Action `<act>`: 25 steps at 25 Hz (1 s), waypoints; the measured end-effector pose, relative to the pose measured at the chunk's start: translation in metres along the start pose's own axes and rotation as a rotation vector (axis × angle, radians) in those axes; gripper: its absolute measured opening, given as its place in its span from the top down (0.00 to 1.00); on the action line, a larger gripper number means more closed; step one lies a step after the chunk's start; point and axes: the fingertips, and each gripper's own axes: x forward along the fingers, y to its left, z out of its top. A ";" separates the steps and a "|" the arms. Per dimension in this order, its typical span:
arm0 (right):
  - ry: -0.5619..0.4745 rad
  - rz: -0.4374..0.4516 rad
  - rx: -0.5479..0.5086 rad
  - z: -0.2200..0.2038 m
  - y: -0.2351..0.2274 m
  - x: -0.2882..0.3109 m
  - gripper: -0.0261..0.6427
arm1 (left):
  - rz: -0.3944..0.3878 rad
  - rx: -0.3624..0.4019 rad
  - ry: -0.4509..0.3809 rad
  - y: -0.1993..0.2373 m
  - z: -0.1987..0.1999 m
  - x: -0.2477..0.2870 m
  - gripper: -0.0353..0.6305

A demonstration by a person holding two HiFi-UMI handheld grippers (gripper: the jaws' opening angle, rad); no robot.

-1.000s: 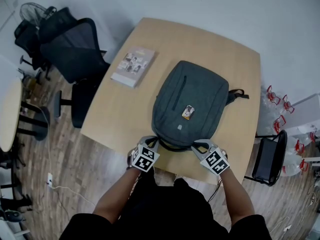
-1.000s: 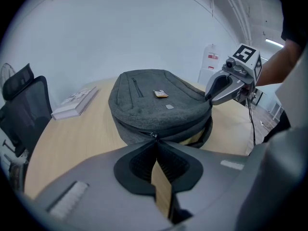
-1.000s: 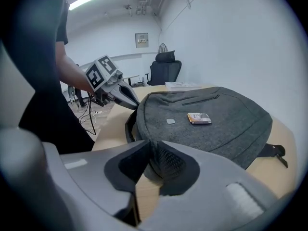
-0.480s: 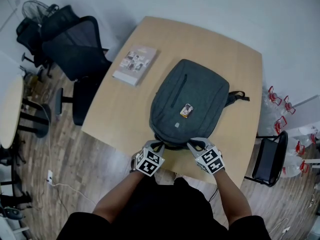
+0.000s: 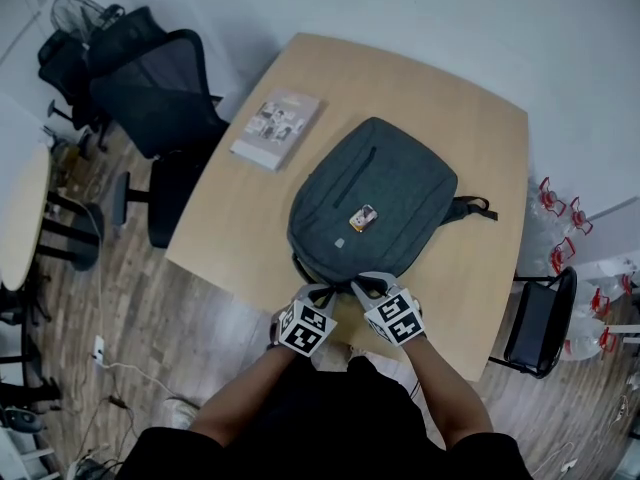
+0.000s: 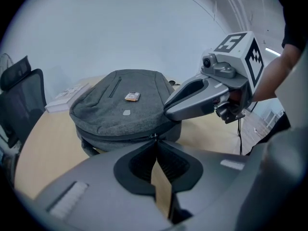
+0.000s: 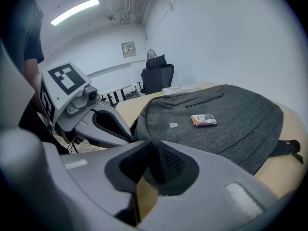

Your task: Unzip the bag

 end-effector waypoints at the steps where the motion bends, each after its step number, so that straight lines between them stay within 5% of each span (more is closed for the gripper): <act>1: 0.004 0.016 -0.012 0.000 0.002 0.000 0.89 | 0.003 -0.007 -0.001 0.002 -0.001 0.000 0.90; 4: 0.015 0.089 -0.109 0.001 0.009 -0.006 0.88 | 0.014 -0.011 -0.006 0.005 -0.002 0.000 0.91; 8: 0.055 0.115 -0.391 -0.003 -0.005 -0.034 0.76 | 0.014 -0.019 -0.005 0.003 -0.003 0.000 0.91; 13: 0.286 0.129 -0.773 -0.042 -0.044 -0.045 0.62 | 0.024 -0.021 -0.010 0.009 -0.003 -0.002 0.91; 16: 0.366 0.103 -0.816 -0.056 -0.070 -0.042 0.61 | 0.056 -0.025 -0.011 0.021 -0.006 -0.005 0.91; 22: 0.314 0.023 -0.829 -0.037 -0.082 -0.026 0.68 | 0.125 -0.020 0.011 0.061 -0.014 -0.014 0.91; 25: 0.320 -0.002 -0.879 -0.031 -0.084 -0.022 0.61 | 0.146 -0.007 0.012 0.069 -0.015 -0.016 0.91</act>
